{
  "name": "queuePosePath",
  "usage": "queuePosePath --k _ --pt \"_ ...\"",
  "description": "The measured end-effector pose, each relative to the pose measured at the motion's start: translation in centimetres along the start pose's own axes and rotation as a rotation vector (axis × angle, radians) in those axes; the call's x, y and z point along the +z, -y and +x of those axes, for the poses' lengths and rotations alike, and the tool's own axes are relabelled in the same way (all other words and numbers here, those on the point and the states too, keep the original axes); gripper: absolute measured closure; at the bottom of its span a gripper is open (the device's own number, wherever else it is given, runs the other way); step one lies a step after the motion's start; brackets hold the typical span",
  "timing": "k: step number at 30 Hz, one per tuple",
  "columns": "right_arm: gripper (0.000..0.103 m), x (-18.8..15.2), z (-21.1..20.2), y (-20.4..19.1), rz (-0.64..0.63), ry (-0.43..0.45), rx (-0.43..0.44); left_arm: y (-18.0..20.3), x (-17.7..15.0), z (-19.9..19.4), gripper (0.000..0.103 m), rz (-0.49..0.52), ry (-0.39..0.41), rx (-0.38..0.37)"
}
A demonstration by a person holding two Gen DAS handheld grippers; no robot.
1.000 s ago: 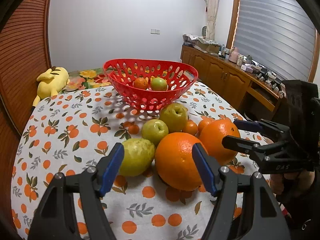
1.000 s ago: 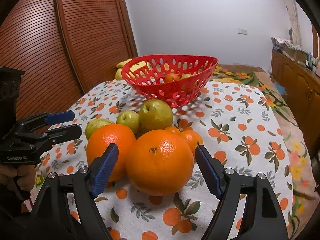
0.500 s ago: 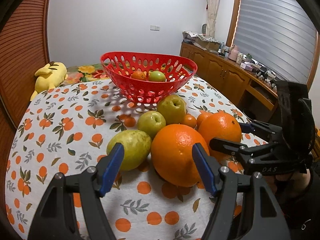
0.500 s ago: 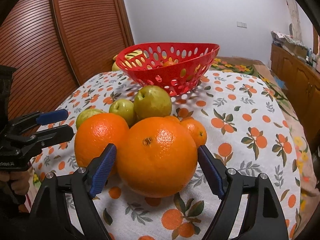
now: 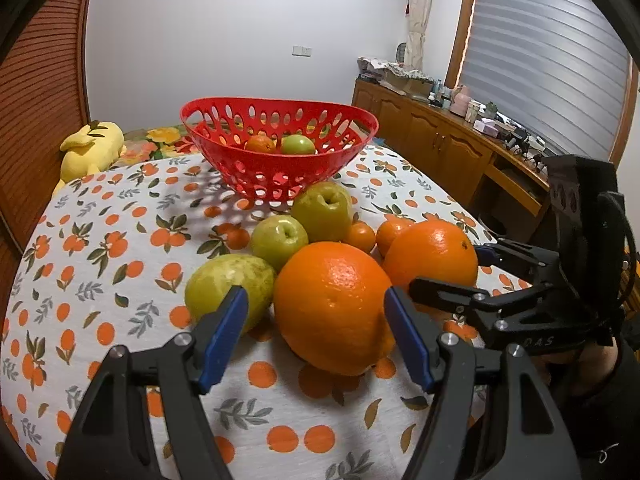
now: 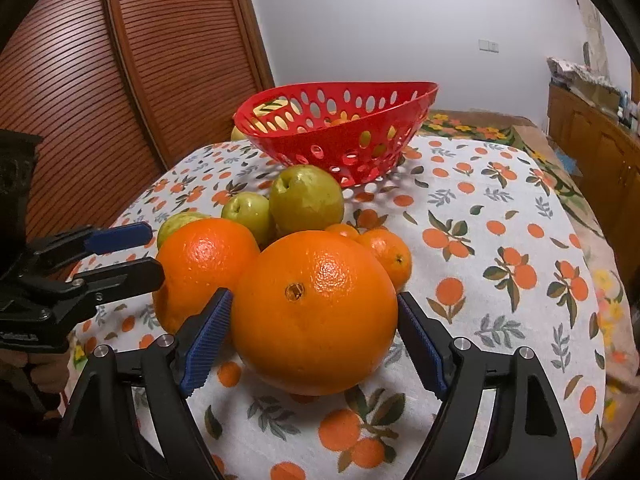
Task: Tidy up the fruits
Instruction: 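Move both tools back to the fruit pile toward the large oranges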
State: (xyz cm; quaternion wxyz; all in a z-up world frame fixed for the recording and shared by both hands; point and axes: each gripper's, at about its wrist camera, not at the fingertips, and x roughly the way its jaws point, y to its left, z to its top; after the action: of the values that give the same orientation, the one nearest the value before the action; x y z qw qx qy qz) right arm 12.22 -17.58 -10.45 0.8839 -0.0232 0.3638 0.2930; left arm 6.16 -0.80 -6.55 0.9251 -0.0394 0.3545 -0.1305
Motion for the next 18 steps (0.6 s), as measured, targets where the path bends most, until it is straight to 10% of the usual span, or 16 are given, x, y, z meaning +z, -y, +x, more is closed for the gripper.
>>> queuePosePath --k 18 --pt "0.019 -0.7 -1.3 2.5 -0.02 0.057 -0.066 1.3 -1.2 1.8 0.032 -0.001 -0.052 -0.008"
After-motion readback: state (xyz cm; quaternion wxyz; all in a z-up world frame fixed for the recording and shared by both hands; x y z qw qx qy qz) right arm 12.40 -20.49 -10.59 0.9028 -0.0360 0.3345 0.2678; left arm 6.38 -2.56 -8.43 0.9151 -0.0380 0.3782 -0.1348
